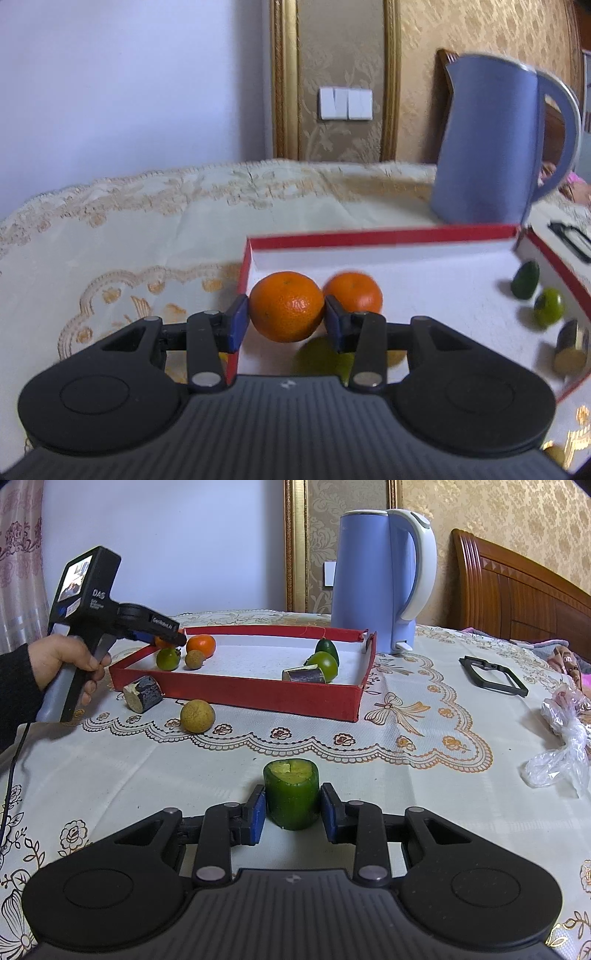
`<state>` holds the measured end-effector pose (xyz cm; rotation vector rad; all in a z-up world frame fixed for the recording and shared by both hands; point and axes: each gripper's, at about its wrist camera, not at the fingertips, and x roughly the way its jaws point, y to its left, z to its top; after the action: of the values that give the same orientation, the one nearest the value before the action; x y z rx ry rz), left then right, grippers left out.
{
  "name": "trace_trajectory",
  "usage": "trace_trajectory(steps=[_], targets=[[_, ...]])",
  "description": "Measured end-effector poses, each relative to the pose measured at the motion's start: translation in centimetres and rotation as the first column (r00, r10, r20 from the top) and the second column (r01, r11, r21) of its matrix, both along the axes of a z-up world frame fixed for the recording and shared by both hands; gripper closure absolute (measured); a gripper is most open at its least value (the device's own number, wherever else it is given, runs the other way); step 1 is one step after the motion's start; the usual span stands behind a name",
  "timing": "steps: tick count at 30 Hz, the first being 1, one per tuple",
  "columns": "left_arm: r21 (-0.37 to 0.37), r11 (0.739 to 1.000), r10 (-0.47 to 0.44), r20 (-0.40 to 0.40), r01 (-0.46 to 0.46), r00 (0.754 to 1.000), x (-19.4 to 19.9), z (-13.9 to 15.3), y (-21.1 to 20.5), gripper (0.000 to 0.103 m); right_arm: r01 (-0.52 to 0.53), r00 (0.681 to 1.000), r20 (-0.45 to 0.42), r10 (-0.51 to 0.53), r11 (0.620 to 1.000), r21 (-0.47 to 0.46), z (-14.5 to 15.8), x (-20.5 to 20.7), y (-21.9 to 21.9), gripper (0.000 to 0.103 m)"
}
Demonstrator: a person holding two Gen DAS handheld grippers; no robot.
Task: Organize fruits
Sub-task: 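Open the left gripper to release the mandarin in the box, then lift the left tool away from the box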
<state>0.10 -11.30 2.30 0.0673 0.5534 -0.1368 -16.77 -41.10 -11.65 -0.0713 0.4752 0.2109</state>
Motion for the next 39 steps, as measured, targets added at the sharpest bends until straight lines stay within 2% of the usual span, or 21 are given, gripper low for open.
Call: trace_trajectory(steps=[4,8,12,13,15,17,20,24,26,30,34,39], targets=[[-0.003,1.0,-0.004,-0.012,0.004,1.0,0.4,0.1,-0.1,0.062,0.001,1.0,0.0,-0.001,1.0,-0.001,0.0,0.0,0.0,0.072],[0.033,0.999,-0.027,-0.037,0.028,0.999,1.6,-0.3,-0.7,0.063,0.0,1.0,0.0,0.0,1.0,-0.001,0.0,0.0,0.0,0.072],[-0.006,0.999,-0.05,-0.027,0.049,0.998,0.8,-0.4,-0.5,0.062,0.0,1.0,0.0,0.0,1.0,-0.001,0.0,0.0,0.1,0.072],[-0.007,0.999,-0.053,-0.02,0.053,0.998,0.5,-0.5,-0.5,0.06,0.0,1.0,0.0,0.0,1.0,-0.001,0.0,0.0,0.0,0.072],[-0.004,0.998,-0.055,-0.007,0.055,0.998,0.0,-0.5,-0.6,0.035,0.0,1.0,0.0,0.0,1.0,-0.002,0.0,0.0,0.1,0.072],[-0.026,0.997,-0.069,0.013,0.069,0.998,-0.6,-0.4,-0.5,0.03,0.0,1.0,0.0,0.0,1.0,-0.002,0.0,0.0,0.1,0.072],[-0.028,0.998,-0.053,0.042,0.054,0.998,-1.3,-0.2,-0.5,0.03,0.0,1.0,0.0,0.0,1.0,-0.001,0.0,0.0,0.0,0.072],[-0.132,0.991,-0.009,0.122,0.025,0.993,-3.3,0.1,0.7,0.03,0.0,1.0,0.0,0.0,1.0,-0.001,-0.1,0.0,0.1,0.072],[-0.134,0.991,-0.008,0.169,0.031,0.986,-4.2,0.8,1.2,0.028,0.0,1.0,0.0,0.0,1.0,-0.002,0.0,0.0,0.1,0.072],[-0.192,0.981,0.053,0.268,-0.001,0.962,-5.8,2.0,2.7,0.005,0.001,1.0,0.0,-0.001,1.0,-0.006,0.0,0.0,0.1,0.072],[-0.219,0.975,0.077,0.248,-0.021,0.966,-5.3,2.0,3.5,0.005,0.001,1.0,0.0,-0.001,1.0,-0.006,0.0,0.0,0.1,0.072],[-0.206,0.978,0.065,0.23,-0.017,0.971,-5.2,1.8,3.3,0.005,0.008,1.0,0.006,-0.008,1.0,-0.024,-0.1,-0.1,0.4,0.072]])
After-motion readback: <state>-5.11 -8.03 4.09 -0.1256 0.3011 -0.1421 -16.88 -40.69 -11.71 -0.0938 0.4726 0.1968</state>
